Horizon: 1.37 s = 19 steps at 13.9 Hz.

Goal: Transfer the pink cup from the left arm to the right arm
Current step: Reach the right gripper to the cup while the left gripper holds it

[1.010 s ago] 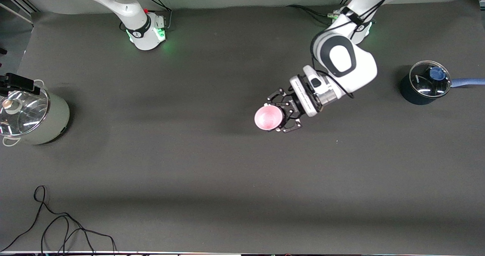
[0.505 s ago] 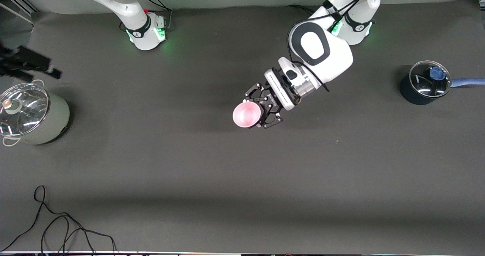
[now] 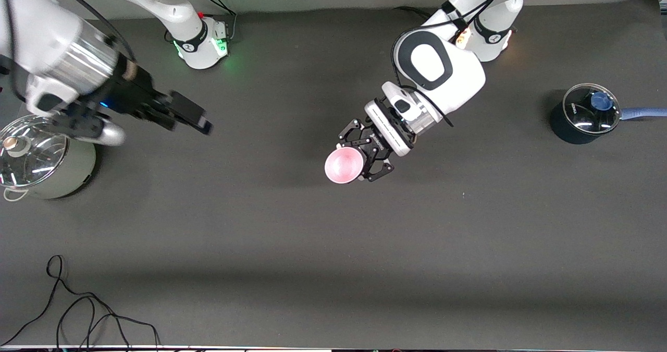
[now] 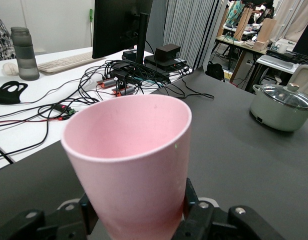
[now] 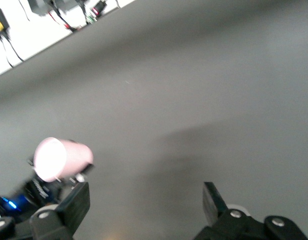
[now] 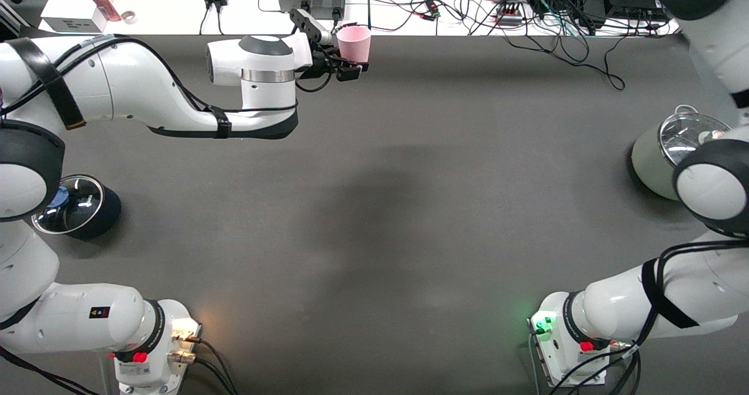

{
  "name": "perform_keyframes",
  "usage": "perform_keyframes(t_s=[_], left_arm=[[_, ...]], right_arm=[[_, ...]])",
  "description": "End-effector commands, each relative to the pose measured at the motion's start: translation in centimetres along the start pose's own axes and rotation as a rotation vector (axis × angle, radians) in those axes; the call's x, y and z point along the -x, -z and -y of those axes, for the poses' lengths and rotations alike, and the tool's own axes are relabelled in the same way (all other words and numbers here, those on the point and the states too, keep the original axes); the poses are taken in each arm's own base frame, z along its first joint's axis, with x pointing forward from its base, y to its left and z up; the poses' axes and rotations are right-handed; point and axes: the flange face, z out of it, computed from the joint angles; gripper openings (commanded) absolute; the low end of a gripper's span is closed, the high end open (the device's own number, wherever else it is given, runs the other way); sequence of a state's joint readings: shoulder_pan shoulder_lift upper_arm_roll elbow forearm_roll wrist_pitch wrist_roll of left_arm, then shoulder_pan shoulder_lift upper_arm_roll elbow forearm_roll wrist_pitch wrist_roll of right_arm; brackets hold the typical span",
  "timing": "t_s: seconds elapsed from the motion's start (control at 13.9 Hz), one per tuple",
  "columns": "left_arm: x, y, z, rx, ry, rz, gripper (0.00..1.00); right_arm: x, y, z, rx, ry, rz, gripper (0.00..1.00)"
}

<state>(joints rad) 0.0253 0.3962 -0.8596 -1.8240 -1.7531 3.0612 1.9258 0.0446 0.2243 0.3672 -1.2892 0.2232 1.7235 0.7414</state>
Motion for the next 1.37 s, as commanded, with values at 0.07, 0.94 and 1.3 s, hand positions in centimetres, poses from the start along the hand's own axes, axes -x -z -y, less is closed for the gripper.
perform_keyframes(t_s=[0.07,0.94,1.3], left_arm=[[-0.4,-0.2,-0.5,-0.019,0.011,-0.001,0.4],[-0.5,0.2,-0.4,-0.077,-0.004,0.019,0.41],[-0.5,0.2,-0.7,-0.085,-0.005,0.025,0.41]], right_arm=[[1.1,-4.3,5.9,-0.065,-0.015,-0.047,1.0],[6.0,-15.5,13.2,0.173,0.417,-0.184,1.0],[6.6,-15.5,14.0,0.143,0.317,-0.218,1.0]])
